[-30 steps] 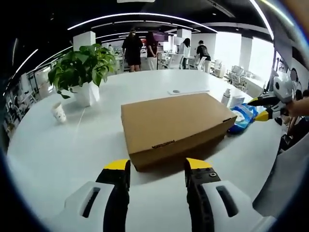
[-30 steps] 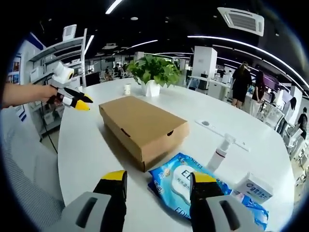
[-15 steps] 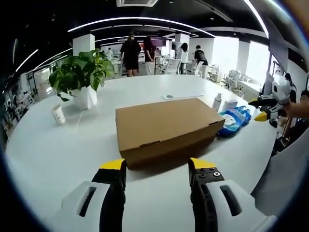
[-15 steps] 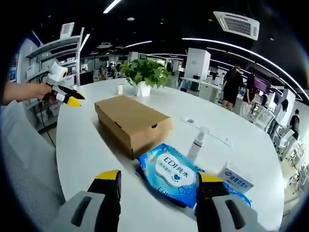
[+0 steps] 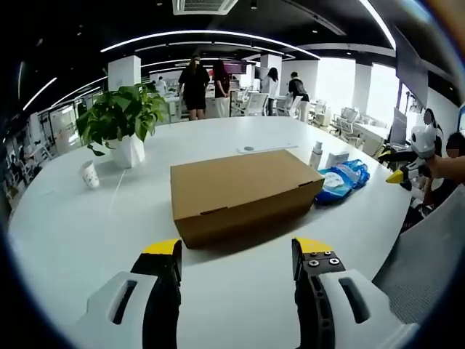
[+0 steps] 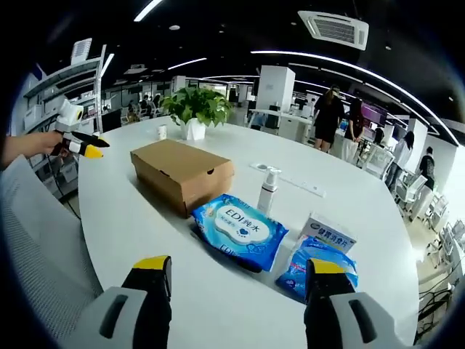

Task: Operate the shoe box by opening the lid, removing the specified soft item, and placing it in the target area until the item is outside and the box remains undamaged.

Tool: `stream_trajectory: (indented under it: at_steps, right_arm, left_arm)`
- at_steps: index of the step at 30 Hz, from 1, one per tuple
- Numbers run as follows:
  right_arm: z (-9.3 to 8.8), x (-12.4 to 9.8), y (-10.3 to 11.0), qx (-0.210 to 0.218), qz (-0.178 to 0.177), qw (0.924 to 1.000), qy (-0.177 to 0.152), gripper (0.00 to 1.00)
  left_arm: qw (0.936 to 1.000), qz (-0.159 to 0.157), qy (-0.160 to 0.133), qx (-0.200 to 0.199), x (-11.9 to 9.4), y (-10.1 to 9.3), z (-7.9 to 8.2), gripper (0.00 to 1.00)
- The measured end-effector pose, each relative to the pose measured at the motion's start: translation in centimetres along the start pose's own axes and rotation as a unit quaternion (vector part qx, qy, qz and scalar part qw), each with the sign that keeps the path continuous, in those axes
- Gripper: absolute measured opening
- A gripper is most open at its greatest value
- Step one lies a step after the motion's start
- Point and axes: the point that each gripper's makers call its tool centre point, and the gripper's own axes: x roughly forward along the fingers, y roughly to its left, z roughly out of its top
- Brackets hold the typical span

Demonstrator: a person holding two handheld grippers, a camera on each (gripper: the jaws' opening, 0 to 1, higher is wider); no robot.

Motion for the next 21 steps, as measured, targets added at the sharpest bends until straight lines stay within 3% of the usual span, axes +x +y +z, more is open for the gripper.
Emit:
stream_trajectory:
  at_steps: [12, 21]
  right_arm:
    - [-1.7, -3.1, -1.3, 0.029, -0.031, 0.9991, -0.001, 0.86]
    - [-2.7, -4.9, -0.9, 0.017, -0.051, 0.9985, 0.007, 0.98]
  left_arm:
    - [0.9998, -0.012, -0.013, 0.002, -1.2, -2.5, 0.1, 0.77]
    - [0.9994, -0.015, -0.032, 0.007, -2.8, -4.2, -0.2, 0.85]
